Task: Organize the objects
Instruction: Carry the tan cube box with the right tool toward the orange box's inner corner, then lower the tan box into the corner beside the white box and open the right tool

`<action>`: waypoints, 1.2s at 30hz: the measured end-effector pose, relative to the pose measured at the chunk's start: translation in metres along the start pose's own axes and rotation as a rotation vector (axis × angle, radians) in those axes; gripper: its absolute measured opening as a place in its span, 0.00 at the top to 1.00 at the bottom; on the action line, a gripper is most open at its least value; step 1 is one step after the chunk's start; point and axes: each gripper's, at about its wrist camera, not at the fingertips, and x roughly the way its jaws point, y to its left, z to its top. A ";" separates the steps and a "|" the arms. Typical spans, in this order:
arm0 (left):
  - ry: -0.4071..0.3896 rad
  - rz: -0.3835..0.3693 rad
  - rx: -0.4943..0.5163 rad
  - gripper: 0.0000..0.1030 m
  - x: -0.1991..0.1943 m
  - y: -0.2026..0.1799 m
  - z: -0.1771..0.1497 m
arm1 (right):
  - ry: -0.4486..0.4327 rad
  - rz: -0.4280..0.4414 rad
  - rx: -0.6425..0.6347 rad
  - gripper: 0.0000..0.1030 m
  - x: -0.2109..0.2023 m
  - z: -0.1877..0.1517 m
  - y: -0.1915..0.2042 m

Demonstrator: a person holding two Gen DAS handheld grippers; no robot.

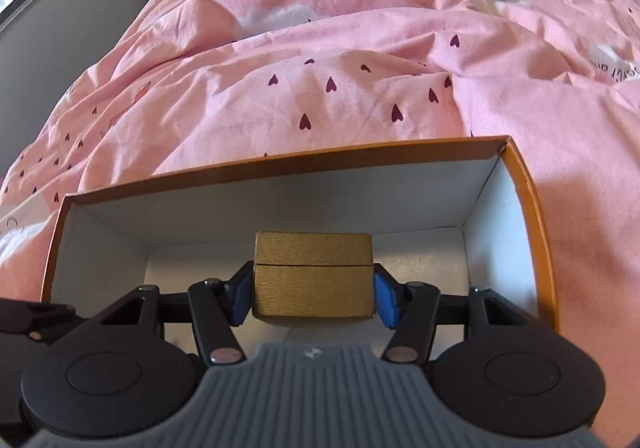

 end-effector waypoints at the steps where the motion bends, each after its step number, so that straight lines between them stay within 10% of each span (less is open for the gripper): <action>1: -0.003 -0.002 0.004 0.62 0.000 0.001 -0.001 | -0.003 0.000 0.020 0.41 0.003 0.000 0.001; 7: -0.056 -0.140 0.019 0.46 -0.005 0.001 -0.009 | 0.003 -0.025 0.054 0.41 0.016 -0.002 0.003; 22: -0.099 -0.075 0.060 0.31 0.009 0.001 0.000 | 0.116 0.148 0.074 0.41 0.032 0.003 0.021; 31: -0.069 0.026 0.062 0.48 0.008 0.002 0.009 | 0.111 0.147 0.077 0.41 0.032 0.008 0.023; 36: -0.096 -0.099 0.034 0.37 0.006 0.002 0.009 | 0.081 0.110 0.086 0.41 0.023 0.008 0.011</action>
